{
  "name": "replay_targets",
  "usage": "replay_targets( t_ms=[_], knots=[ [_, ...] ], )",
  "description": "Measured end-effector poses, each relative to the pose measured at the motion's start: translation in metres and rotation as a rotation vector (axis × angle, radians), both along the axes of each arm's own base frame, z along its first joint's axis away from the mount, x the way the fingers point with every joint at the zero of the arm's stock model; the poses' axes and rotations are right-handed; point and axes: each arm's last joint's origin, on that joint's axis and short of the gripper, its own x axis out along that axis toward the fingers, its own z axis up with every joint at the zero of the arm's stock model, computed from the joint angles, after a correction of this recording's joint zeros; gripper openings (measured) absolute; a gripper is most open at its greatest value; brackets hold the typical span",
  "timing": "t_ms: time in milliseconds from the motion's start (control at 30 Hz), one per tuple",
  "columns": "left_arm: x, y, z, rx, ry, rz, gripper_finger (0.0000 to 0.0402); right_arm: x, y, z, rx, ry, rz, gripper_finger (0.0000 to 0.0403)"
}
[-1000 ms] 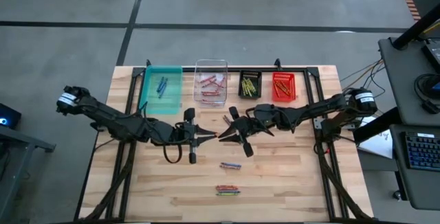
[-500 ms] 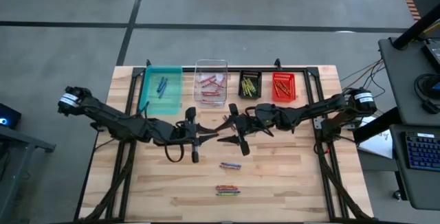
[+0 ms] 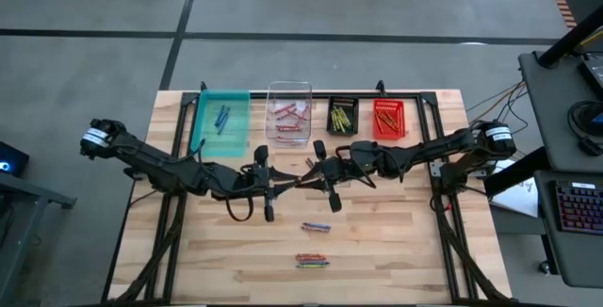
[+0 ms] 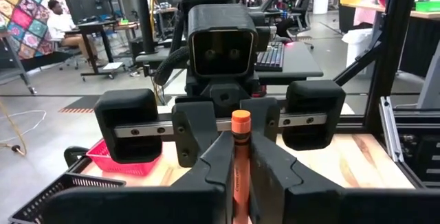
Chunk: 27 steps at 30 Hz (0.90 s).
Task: Sort crayons
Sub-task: Put the orange crayon into the orange bin
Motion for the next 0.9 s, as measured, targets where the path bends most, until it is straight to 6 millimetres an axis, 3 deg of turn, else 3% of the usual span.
replay_targets(
  t_ms=[333,500,700,900],
  knots=[
    [-0.007,0.003,0.005,0.013,0.015,0.006,0.0097,-0.001,-0.003,0.003,0.072,0.013,-0.013,0.0017],
    [-0.021,0.009,0.013,0.029,0.052,0.057,0.0147,0.0,-0.02,0.005,0.096,0.179,-0.123,0.0016],
    [-0.045,0.02,0.023,0.019,0.093,0.176,0.0185,-0.008,-0.062,0.022,-0.038,0.615,-0.519,0.0015],
    [-0.056,0.024,0.028,0.005,0.101,0.184,0.0192,-0.04,-0.128,0.034,-0.066,0.964,-0.757,0.0015]
  ],
)
